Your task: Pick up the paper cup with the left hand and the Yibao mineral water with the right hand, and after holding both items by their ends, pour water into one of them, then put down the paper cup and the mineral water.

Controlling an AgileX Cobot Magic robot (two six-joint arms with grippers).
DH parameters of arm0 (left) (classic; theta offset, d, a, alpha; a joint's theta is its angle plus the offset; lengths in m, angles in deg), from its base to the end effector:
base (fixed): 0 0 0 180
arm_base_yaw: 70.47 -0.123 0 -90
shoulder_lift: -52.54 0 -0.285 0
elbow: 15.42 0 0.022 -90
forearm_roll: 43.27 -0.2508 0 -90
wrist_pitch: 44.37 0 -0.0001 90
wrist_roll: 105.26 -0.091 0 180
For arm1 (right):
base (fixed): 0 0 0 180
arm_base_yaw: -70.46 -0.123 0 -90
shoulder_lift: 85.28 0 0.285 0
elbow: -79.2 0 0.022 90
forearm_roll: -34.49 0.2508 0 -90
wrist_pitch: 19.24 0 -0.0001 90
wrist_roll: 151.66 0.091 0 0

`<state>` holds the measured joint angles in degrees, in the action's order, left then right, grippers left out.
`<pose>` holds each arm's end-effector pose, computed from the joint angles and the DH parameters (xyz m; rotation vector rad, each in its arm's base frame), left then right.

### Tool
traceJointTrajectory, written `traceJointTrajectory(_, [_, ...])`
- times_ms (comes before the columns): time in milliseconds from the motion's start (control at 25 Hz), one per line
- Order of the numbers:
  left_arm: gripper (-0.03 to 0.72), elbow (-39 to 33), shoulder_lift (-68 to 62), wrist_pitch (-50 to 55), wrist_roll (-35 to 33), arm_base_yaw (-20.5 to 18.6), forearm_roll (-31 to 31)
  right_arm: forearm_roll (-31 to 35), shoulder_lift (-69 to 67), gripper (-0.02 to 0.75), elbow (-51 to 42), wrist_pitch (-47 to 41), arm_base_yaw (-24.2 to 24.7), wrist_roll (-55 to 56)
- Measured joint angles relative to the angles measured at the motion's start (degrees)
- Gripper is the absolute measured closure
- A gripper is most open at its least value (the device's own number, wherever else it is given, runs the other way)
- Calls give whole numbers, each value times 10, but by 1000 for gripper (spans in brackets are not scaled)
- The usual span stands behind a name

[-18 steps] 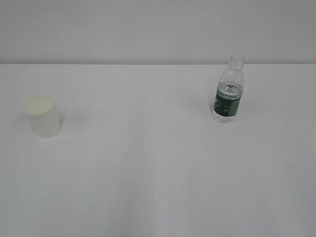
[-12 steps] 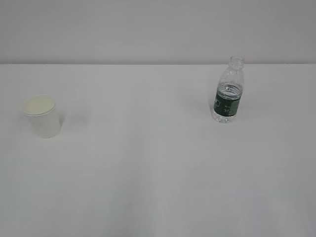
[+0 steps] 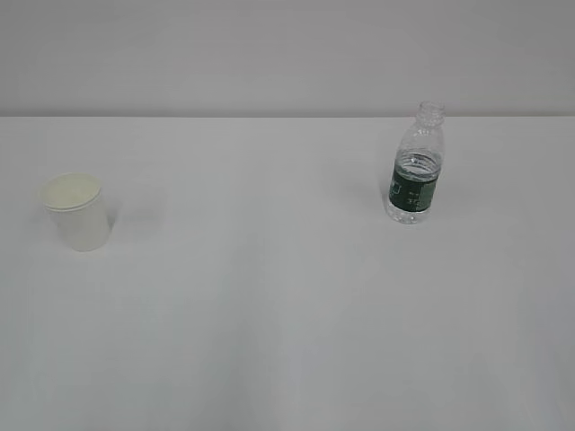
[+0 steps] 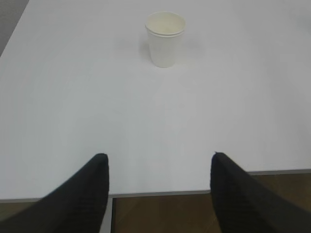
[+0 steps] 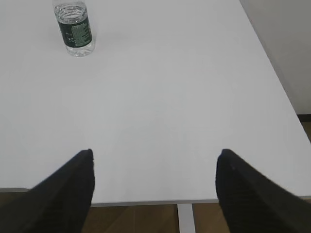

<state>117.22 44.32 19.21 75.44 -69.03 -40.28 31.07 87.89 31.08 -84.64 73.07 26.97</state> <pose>-0.0084 -0.0040 0.2793 0.0178 2.0796 -0.0856 -0.0121 -0.0044 0.2730 0.0293 2.1008 -0.1138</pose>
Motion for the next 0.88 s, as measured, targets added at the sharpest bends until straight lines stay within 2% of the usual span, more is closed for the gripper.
traceJointTrajectory(880, [223,0,0,0,0,0,0,-1,0,149,0,0,-1,0])
